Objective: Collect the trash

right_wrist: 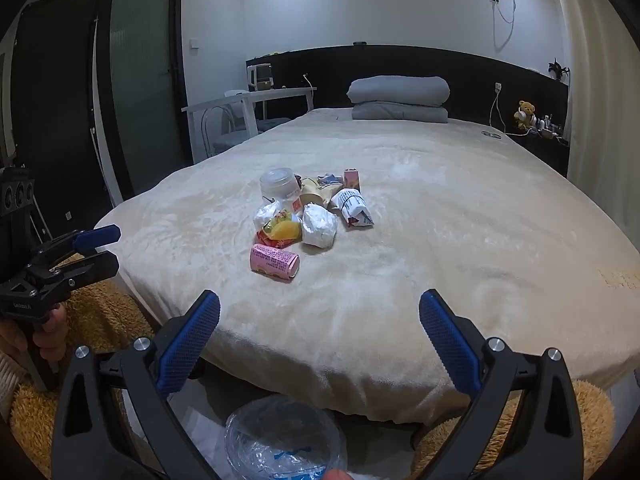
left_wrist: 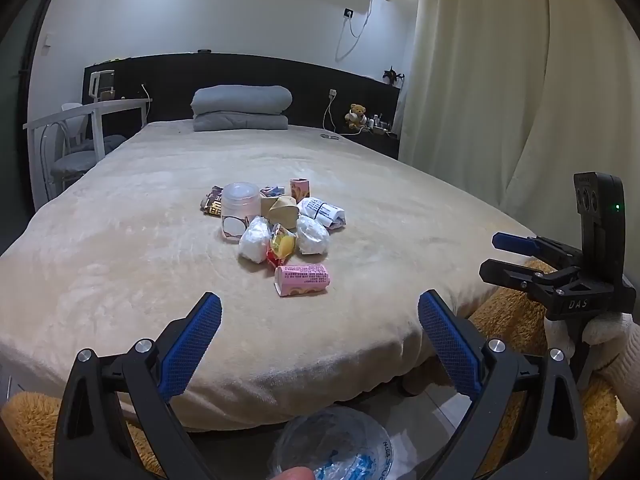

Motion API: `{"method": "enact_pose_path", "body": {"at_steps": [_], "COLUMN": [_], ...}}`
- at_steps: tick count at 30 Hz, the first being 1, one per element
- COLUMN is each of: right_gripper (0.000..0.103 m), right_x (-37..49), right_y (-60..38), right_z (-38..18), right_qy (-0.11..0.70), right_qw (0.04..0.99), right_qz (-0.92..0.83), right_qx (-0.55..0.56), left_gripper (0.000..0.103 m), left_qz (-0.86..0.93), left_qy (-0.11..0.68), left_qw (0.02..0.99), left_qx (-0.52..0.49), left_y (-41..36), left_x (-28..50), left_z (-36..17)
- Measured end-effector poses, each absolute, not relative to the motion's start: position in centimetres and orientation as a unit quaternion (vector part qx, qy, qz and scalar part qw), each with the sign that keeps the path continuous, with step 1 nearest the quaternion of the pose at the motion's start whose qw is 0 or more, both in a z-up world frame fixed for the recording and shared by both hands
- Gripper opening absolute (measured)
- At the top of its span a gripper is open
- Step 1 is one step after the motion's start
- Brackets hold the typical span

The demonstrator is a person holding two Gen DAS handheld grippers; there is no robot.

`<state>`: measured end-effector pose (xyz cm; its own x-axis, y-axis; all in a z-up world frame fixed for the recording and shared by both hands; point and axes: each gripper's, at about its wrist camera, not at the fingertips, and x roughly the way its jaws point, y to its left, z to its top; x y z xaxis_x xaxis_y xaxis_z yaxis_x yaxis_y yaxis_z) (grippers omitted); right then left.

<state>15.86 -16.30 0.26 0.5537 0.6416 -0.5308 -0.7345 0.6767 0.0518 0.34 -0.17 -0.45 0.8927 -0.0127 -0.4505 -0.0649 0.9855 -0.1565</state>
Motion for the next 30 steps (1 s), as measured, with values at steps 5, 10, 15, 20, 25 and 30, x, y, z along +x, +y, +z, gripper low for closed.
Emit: {"method": "enact_pose_path", "body": {"at_steps": [5, 10, 15, 20, 25, 30], "right_gripper": [0.099, 0.099, 0.099, 0.099, 0.099, 0.099], "right_x": [15.67, 15.68, 15.64, 15.65, 15.64, 15.65], "right_y": [-16.18, -16.11, -16.08, -16.07, -16.02, -16.00], "right_z": [0.13, 0.11, 0.10, 0.08, 0.09, 0.09], "right_qy": [0.262, 0.263, 0.263, 0.263, 0.263, 0.263], "right_qw": [0.876, 0.876, 0.876, 0.876, 0.876, 0.876], "right_qz": [0.394, 0.393, 0.393, 0.393, 0.393, 0.393], "right_qx": [-0.093, -0.094, -0.094, -0.094, -0.095, -0.095], "left_gripper": [0.097, 0.097, 0.097, 0.097, 0.097, 0.097], "left_qz": [0.013, 0.013, 0.013, 0.013, 0.012, 0.013], "left_qy": [0.232, 0.233, 0.233, 0.233, 0.233, 0.233], "left_qw": [0.969, 0.969, 0.969, 0.969, 0.969, 0.969], "left_qx": [-0.079, -0.078, -0.078, -0.078, -0.078, -0.078], "left_y": [-0.49, -0.49, -0.47, -0.51, -0.49, -0.53], "left_x": [0.33, 0.33, 0.35, 0.39, 0.37, 0.39], "left_z": [-0.41, -0.38, -0.35, -0.32, -0.34, -0.32]}}
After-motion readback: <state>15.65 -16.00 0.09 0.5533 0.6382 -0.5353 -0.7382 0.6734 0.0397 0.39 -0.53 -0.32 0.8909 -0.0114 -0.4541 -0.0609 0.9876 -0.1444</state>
